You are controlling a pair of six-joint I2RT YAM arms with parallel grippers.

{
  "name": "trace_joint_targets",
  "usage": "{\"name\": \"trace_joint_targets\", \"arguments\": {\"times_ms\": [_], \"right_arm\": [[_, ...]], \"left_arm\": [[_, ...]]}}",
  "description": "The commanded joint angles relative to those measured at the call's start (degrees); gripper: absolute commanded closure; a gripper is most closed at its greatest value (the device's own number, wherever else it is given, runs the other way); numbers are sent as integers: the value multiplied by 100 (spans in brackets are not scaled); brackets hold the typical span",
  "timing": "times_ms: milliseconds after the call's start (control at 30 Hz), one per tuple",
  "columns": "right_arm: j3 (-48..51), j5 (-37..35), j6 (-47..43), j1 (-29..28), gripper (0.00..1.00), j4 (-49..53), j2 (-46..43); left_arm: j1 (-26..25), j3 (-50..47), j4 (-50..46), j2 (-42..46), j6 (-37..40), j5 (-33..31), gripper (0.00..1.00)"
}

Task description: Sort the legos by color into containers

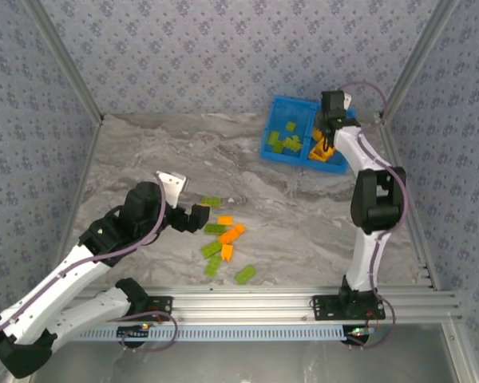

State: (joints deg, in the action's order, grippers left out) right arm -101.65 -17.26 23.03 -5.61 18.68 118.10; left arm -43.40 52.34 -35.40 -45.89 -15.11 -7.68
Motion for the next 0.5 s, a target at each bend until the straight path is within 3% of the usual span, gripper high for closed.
{"name": "trace_joint_targets", "arguments": {"times_ms": [0,267,367,467], "right_arm": [[-811,-78,174,155,58,971,579],[-2005,184,39,214,47,1792,1396],[-1957,66,81,209,46,1896,1180],[-1310,143,115,160,46,1607,626]], "left_arm": [[16,278,-779,-43,-180,-489,1],[21,143,-623,-96,-357,-314,1],[20,173,-545,-197,-514,-286,1],[16,198,-466,-358,-951,-157,1]]}}
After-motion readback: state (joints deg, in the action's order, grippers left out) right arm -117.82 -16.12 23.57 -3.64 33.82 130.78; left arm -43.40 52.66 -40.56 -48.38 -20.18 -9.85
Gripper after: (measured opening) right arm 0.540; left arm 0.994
